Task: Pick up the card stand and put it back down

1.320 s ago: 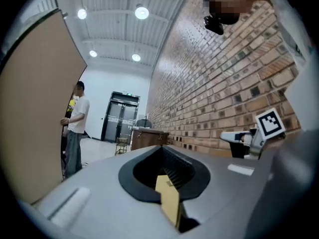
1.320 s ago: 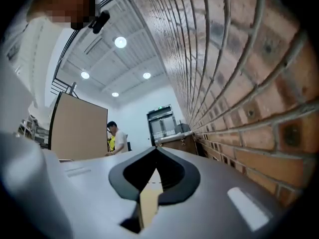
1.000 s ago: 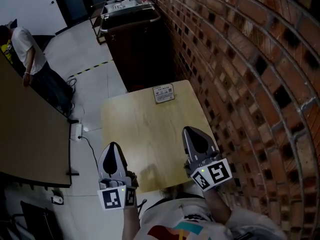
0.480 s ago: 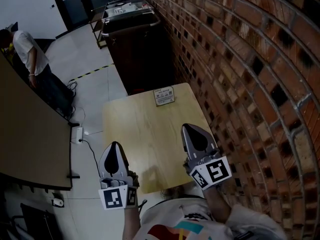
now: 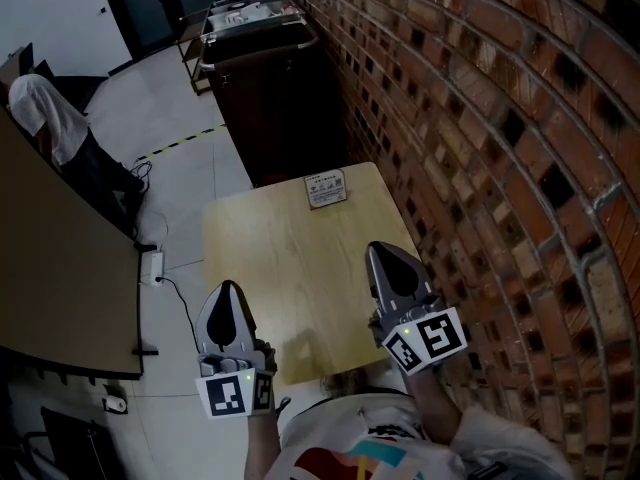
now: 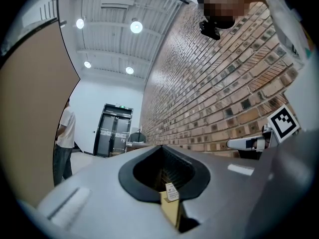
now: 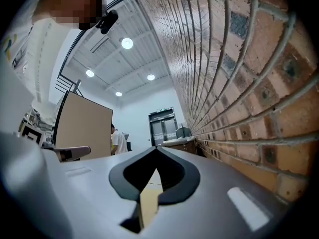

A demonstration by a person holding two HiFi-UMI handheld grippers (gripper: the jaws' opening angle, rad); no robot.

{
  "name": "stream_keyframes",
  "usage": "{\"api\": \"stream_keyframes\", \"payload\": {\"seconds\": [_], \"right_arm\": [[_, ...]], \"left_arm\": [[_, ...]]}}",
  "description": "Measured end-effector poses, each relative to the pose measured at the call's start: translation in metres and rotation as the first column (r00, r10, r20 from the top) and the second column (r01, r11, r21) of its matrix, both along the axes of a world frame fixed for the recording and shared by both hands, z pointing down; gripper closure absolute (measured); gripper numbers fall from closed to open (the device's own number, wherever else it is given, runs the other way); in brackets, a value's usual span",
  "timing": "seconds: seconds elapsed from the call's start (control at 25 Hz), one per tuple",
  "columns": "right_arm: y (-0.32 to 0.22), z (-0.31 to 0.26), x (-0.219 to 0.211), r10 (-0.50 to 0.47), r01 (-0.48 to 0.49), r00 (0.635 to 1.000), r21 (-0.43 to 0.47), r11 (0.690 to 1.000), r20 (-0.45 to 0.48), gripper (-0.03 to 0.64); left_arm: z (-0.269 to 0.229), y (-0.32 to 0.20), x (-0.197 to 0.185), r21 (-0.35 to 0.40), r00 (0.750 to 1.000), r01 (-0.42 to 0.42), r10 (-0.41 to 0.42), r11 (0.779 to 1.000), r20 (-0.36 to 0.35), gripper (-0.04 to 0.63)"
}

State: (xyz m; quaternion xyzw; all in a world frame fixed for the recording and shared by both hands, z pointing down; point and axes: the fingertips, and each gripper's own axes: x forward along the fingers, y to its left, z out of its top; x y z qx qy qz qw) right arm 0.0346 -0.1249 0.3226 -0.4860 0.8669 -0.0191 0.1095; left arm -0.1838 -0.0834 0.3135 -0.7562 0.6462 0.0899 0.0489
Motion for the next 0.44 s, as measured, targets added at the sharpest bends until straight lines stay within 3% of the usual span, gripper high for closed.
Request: {"api": "stream_keyframes", "payload": {"seconds": [0.44], "right_arm": [[0.0029,-0.0007,0.0074,0.014,-0.014,1.000,-0.001,1.000,-0.005,0.617]], "left_arm": [[-0.0021,0.0040,-0.0004,-0.003,1.000,0.018,-0.018,1.000,-0.007,0.591]]}}
